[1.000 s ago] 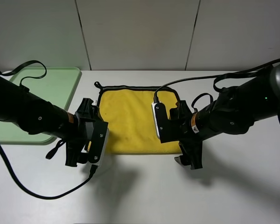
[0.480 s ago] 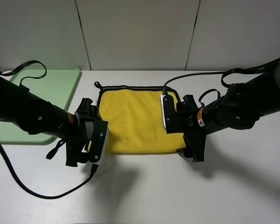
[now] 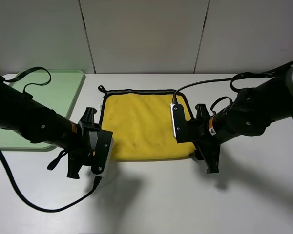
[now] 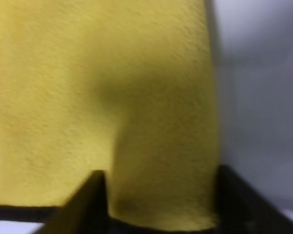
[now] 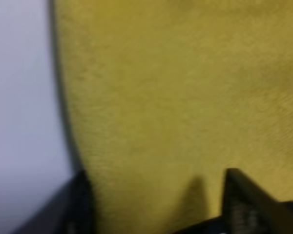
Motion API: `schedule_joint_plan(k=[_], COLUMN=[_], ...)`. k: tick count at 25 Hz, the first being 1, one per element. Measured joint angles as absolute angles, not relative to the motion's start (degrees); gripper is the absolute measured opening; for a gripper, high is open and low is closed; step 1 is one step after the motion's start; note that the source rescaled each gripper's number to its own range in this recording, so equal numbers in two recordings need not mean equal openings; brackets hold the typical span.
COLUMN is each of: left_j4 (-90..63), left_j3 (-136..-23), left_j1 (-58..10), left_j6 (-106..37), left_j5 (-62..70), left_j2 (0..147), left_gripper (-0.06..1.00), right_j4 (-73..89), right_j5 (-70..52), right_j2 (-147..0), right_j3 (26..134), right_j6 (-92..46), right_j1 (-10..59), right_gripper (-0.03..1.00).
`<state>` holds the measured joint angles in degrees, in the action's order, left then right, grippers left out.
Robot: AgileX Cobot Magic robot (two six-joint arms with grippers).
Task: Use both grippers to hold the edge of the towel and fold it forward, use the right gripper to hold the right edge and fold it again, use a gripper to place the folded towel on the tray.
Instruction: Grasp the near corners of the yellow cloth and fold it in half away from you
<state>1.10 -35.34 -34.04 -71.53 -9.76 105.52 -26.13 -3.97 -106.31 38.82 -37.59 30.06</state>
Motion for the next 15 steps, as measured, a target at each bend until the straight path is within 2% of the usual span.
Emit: schedule_joint_plan(k=[3, 6, 9, 15], left_j4=[1.1, 1.1, 1.1, 1.1], left_j3=[-35.08, -35.08, -35.08, -35.08], left_j1=[-34.04, -34.04, -34.04, -34.04], left_j6=[-71.53, -71.53, -71.53, -71.53], left_j5=[-9.15, -8.92, -8.92, -8.92], left_j2=[105.77, 106.1, 106.1, 106.1], left_gripper=[0.17, 0.04, 0.01, 0.01], right_j4=[-25.81, -25.16, -24.03, -23.61], right_j5=[-5.95, -6.84, -7.79, -8.87], right_j2=[-106.37, -106.38, -106.5, -105.59], right_j3=[38.82, 38.82, 38.77, 38.72], right_j6=[-37.59, -37.54, -36.45, -35.36], right_j1=[30.06, 30.06, 30.06, 30.06], right_gripper=[0.4, 0.24, 0.0, 0.0])
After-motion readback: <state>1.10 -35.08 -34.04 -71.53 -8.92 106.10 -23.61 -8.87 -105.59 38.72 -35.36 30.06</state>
